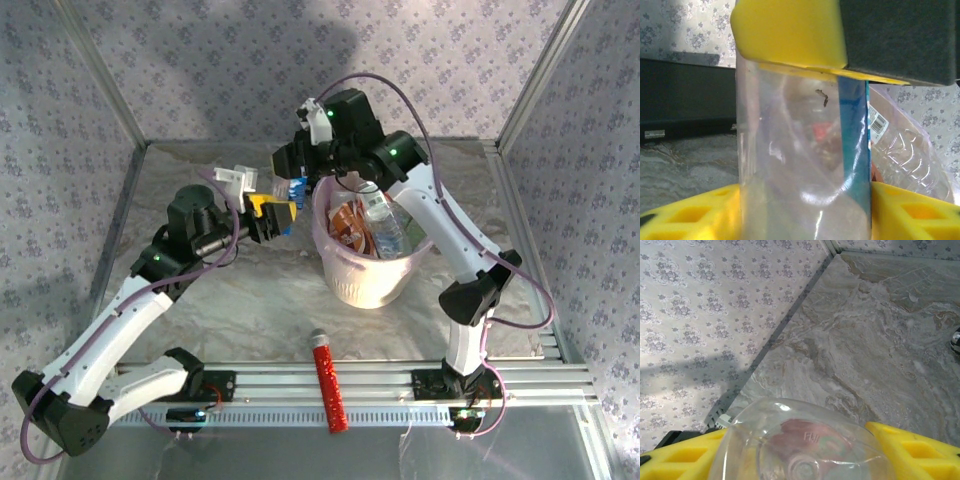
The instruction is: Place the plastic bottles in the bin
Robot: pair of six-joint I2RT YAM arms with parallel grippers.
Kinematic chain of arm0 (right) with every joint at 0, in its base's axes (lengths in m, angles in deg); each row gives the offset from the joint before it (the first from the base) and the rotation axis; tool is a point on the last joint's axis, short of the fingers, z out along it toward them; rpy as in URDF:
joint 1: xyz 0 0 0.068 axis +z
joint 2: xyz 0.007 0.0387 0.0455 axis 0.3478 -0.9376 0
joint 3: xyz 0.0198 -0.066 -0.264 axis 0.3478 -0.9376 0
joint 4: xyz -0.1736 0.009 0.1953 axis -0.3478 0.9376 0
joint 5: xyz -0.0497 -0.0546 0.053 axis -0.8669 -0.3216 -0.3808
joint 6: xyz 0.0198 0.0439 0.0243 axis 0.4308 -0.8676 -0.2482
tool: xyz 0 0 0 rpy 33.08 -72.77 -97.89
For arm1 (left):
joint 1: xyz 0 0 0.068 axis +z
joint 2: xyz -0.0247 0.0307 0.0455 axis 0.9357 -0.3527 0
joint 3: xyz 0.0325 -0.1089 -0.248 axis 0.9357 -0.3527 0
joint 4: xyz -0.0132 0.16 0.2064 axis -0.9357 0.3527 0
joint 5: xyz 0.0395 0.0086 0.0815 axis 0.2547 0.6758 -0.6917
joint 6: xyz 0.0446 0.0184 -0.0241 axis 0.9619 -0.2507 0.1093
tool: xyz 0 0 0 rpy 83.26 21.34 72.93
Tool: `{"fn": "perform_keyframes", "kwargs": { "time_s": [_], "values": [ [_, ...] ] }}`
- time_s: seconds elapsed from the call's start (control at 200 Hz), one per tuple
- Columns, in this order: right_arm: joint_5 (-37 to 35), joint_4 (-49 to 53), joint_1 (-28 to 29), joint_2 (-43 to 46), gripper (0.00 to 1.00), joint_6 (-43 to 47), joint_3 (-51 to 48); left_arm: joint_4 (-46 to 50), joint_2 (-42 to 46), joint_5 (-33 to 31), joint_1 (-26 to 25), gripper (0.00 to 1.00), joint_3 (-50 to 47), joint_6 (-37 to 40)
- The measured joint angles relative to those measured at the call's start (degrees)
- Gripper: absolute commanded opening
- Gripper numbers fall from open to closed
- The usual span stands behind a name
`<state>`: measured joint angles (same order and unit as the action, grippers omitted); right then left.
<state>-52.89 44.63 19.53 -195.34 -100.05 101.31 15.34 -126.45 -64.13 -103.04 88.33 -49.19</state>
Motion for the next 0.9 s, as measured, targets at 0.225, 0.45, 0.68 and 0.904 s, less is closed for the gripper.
{"fn": "perform_keyframes", "kwargs": {
  "time_s": [0.225,0.45,0.68,0.904],
  "values": [
    [0.2,0.7,-1.7,0.0,0.58,0.7,1.3,-0.2,0.1,0.0,-0.1,1.00,0.0,-0.3],
    [-0.7,4.4,-7.1,1.8,0.58,3.5,6.8,0.0,-0.1,-2.1,-0.1,0.94,1.2,-2.2],
    [-2.2,11.1,-17.6,12.9,0.53,7.2,4.4,0.2,-7.4,-5.4,-0.1,0.93,6.6,-5.4],
    [-3.8,18.6,-29.2,24.2,0.51,11.8,0.8,0.5,-11.8,-6.3,-0.6,0.92,6.8,-7.3]
  ]
}}
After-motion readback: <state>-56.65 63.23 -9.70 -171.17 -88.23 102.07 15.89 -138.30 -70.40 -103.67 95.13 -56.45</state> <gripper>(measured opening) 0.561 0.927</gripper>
